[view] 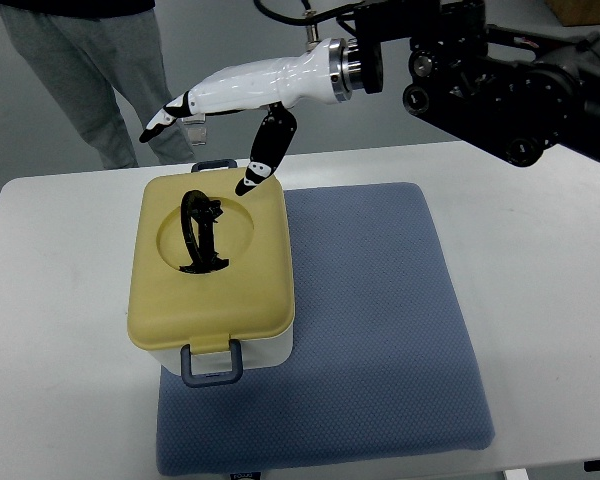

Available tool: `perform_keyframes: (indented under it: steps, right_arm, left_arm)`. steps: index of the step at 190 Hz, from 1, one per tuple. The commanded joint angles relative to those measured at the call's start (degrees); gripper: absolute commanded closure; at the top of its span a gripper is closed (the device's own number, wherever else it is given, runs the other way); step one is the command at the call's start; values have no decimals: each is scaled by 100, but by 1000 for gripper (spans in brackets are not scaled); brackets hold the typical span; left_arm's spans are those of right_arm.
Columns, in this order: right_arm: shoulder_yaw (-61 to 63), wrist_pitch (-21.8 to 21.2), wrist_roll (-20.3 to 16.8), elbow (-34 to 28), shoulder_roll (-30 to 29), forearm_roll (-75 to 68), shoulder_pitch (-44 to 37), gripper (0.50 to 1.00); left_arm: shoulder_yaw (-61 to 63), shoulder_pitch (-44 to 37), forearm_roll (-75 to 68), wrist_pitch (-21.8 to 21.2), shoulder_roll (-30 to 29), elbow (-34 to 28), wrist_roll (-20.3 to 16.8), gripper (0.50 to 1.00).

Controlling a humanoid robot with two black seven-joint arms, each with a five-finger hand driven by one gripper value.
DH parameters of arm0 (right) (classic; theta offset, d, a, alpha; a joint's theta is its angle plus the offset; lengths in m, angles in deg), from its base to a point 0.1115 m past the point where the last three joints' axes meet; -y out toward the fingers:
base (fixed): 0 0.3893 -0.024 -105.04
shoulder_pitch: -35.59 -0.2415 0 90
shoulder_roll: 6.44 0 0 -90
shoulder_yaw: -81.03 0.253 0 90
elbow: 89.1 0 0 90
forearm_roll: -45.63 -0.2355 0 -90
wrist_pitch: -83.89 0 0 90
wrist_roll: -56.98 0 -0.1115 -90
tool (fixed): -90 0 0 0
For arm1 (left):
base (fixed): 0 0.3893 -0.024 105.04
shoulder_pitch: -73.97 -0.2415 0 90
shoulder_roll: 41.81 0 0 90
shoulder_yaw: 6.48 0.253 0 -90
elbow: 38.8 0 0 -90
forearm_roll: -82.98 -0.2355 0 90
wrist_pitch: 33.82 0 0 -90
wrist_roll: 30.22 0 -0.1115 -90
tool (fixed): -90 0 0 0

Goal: Open white storage box with right hand
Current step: 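Swing the right hand over the yellow lid toward its black handle, then lower the right hand and close its fingers around the black lid handle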

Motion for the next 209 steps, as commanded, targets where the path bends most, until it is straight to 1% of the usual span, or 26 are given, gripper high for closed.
perform_keyframes:
  steps: [1, 23, 44, 64, 75, 89, 124, 135, 146, 154, 167, 180, 192, 201, 209]
  right_arm:
    - [-146, 31, 0, 4, -251, 112, -221, 581]
    - [-146, 22, -8, 4, -506, 419, -256, 581]
    - [-199, 13, -8, 4, -594, 622, -248, 581]
    - [-594, 49, -52, 30, -638, 806, -239, 583]
    - [-744, 163, -61, 100, -761, 911, -239, 585]
    - [-779, 251, -61, 153, -787, 947, -230, 587]
    - [-779, 295, -35, 153, -796, 956, -204, 599]
    - [-779, 295, -35, 153, -796, 956, -204, 630]
    - [-779, 295, -35, 153, -796, 956, -213, 640]
    - [-779, 295, -35, 153, -796, 956, -213, 664]
    - [-779, 295, -35, 153, -796, 956, -213, 673]
    - [-779, 295, -35, 153, -787, 956, -213, 699]
    - [-779, 295, -35, 153, -787, 956, -221, 709]
    - [-779, 295, -35, 153, -779, 956, -221, 738]
    - [-779, 295, -35, 153, -778, 956, -230, 752]
  left_arm:
    - [0, 3, 0, 0, 0, -6, 0, 500]
    - [0, 3, 0, 0, 0, -6, 0, 500]
    - [0, 3, 0, 0, 0, -6, 0, 500]
    - [0, -5, 0, 0, 0, -6, 0, 500]
    - [0, 3, 0, 0, 0, 3, 0, 500]
    - [0, 3, 0, 0, 0, -6, 0, 500]
    - [0, 3, 0, 0, 0, -6, 0, 500]
    - [0, 3, 0, 0, 0, -6, 0, 500]
    - [0, 3, 0, 0, 0, -6, 0, 500]
    - [0, 3, 0, 0, 0, 3, 0, 500]
    - [0, 3, 0, 0, 0, 3, 0, 500]
    - [0, 3, 0, 0, 0, 3, 0, 500]
    - [0, 3, 0, 0, 0, -6, 0, 500]
    - [-9, -5, 0, 0, 0, 3, 0, 500]
    - [-9, -5, 0, 0, 0, 3, 0, 500]
